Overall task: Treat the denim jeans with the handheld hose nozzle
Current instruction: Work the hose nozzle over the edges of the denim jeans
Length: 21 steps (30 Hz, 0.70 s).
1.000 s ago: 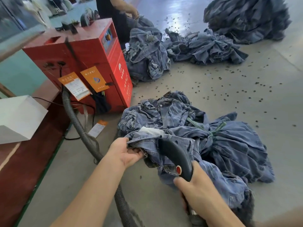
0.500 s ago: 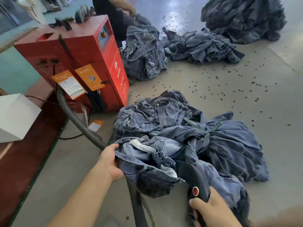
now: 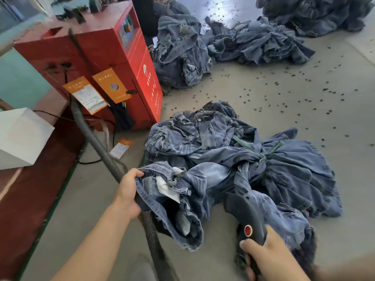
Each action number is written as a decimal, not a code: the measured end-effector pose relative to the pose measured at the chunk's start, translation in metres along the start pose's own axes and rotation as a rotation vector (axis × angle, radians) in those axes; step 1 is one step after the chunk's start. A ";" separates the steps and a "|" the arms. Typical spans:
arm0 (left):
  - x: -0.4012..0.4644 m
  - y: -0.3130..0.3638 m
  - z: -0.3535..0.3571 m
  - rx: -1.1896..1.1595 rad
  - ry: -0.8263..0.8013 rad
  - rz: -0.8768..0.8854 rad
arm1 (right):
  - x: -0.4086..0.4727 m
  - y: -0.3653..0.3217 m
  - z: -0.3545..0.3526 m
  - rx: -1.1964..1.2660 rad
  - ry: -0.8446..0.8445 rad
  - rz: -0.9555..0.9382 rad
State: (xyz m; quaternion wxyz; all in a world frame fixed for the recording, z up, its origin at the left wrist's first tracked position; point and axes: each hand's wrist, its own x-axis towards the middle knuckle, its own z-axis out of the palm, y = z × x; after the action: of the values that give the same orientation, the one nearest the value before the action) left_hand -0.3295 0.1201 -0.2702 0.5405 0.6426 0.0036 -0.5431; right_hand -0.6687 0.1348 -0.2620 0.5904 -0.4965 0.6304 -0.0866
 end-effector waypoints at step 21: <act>-0.005 -0.016 -0.004 -0.235 -0.103 -0.125 | 0.033 -0.030 0.053 0.450 -0.338 0.140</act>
State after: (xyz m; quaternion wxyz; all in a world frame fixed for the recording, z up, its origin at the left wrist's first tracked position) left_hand -0.3385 0.1322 -0.2786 0.5768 0.5446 0.0794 -0.6037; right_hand -0.6030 0.1215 -0.2779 0.7869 -0.3158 0.5208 -0.0993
